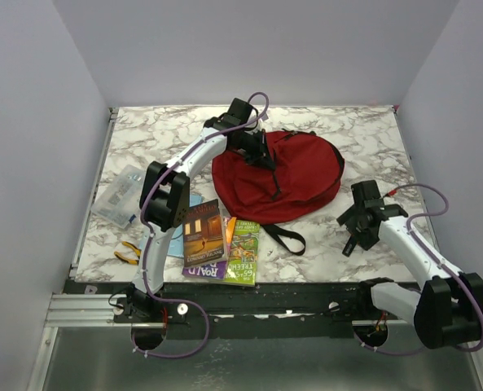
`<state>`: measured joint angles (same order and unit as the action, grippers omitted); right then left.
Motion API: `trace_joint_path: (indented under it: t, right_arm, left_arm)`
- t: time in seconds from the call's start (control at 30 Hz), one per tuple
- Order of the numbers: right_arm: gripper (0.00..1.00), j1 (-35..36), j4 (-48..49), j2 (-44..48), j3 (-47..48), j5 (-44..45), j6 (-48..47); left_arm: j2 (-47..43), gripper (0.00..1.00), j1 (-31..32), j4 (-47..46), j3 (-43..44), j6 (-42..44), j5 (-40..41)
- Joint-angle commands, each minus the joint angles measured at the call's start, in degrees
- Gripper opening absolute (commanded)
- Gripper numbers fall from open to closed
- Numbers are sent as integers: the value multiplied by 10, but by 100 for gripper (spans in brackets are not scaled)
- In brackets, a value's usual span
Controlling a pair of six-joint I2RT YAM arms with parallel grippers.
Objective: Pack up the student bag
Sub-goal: Pick up the stationery from the center of the board.
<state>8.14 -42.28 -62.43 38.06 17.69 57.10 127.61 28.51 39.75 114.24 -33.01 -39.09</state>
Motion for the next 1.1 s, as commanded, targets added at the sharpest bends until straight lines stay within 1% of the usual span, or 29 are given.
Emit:
trace_joint_path:
  t: [0.0, 0.1, 0.17, 0.23, 0.33, 0.37, 0.47, 0.5, 0.53, 0.57, 0.6, 0.63, 0.67, 0.7, 0.77, 0.83, 0.9, 0.97, 1.0, 1.07]
  right_arm:
    - [75, 1, 10, -38, -43, -8, 47]
    - [75, 1, 5, -56, -57, 14, 49]
    - [73, 1, 22, -63, -73, 11, 43]
    - [71, 1, 26, -74, -70, 9, 41]
    - [67, 1, 25, -88, -51, 41, 30]
    - [62, 1, 26, -88, -51, 51, 32]
    - [38, 1, 38, -75, -62, 46, 38]
    - [35, 1, 50, -68, -72, 46, 42]
    - [30, 1, 68, -63, -81, 45, 39]
    - [24, 1, 91, -59, -88, 42, 32]
    - [16, 1, 102, -57, -89, 42, 24]
    - [10, 1, 104, -56, -88, 45, 22]
    - [8, 1, 106, -52, -86, 48, 19]
    - [2, 1, 109, -46, -85, 47, 11]
    - [1, 1, 107, -24, -74, 46, -19]
    - [1, 1, 125, 10, -59, 27, -83]
    - [1, 1, 179, 40, -44, -29, -154]
    - [1, 1, 225, 58, -22, -69, -197]
    - [1, 2, 255, 59, -14, -102, -217]
    - [0, 2, 307, 33, 23, -168, -252]
  left_arm:
    - [6, 0, 4, -4, 14, -5, -27]
    - [-2, 0, 8, -5, 6, -1, -17]
    - [-4, 0, 11, -5, 10, -1, -21]
    - [-6, 0, 12, -5, 7, -2, -24]
    - [-5, 0, 15, -5, 4, 1, -17]
    - [-6, 0, 16, -5, 1, 2, -17]
    - [-12, 0, 19, -5, 0, 5, -10]
    - [-10, 0, 19, -5, 4, 5, -10]
    - [-7, 0, 19, -5, 8, 3, -11]
    - [-5, 0, 19, -4, 8, 3, -13]
    - [-4, 0, 19, -4, 5, 4, -11]
    - [-4, 0, 19, -4, 3, 5, -8]
    - [-4, 0, 19, -4, 3, 6, -5]
    - [-2, 0, 19, -4, 5, 6, -5]
    - [-5, 0, 19, -3, 4, 7, -6]
    - [-10, 0, 19, -2, 0, 10, 3]
    - [-8, 0, 18, -1, 9, 9, 3]
    - [-8, 0, 15, 1, 15, 8, -3]
    - [-12, 0, 14, 2, 11, 10, -1]
    - [-23, 0, 13, 2, -3, 18, 19]
